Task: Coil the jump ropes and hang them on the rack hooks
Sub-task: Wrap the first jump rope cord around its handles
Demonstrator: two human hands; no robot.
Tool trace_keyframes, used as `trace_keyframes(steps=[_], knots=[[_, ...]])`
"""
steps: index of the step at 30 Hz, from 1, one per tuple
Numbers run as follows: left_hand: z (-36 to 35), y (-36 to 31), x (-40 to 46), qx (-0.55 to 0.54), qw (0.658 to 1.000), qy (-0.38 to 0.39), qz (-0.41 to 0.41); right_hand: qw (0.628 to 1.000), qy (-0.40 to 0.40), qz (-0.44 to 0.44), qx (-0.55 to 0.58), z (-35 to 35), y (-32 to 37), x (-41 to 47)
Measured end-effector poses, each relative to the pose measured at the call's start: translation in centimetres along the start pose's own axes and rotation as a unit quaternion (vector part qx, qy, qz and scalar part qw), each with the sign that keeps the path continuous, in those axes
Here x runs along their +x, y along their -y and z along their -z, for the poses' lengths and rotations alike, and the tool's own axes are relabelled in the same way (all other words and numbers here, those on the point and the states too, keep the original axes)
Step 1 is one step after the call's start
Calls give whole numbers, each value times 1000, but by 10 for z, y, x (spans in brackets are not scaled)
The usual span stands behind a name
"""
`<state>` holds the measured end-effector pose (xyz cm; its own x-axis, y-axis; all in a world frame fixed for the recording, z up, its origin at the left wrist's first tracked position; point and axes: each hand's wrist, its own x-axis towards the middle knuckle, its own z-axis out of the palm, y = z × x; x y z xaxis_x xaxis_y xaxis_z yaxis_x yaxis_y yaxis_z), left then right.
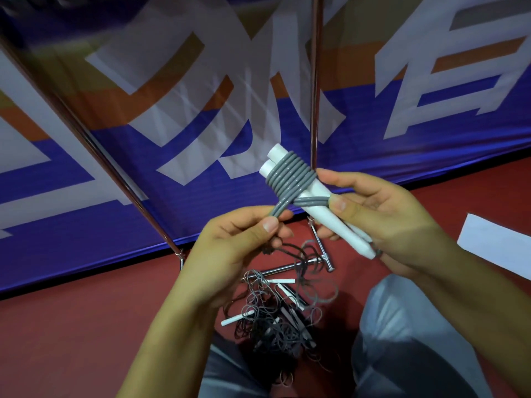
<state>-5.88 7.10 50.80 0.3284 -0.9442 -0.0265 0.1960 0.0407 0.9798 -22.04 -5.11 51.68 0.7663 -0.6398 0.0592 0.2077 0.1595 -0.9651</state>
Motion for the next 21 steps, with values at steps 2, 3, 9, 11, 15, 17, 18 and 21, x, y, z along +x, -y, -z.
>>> trace_keyframes(steps=[2, 3, 9, 11, 15, 17, 18, 21], knots=[[4, -4, 2, -1, 999, 26, 18, 999, 16, -3, 30, 0, -1, 1], [4, -6, 4, 2, 999, 25, 29, 999, 25, -6, 42, 0, -1, 1], [1, -12, 14, 76, 997, -3, 21, 992, 78, -40, 85, 10, -8, 8], [1, -9, 15, 87, 996, 4, 7, 987, 101, -56, 108, 15, -12, 11], [5, 5, 18, 108, 994, 9, 9, 974, 148, -71, 156, 22, -18, 14], [8, 10, 19, 65, 997, 35, 30, 968, 168, -71, 172, 23, -20, 14], [9, 11, 19, 28, 997, 59, 40, 965, 177, -70, 183, 24, -21, 15], [12, 16, 20, -81, 986, 133, 55, 953, 207, -56, 213, 28, -24, 15]])
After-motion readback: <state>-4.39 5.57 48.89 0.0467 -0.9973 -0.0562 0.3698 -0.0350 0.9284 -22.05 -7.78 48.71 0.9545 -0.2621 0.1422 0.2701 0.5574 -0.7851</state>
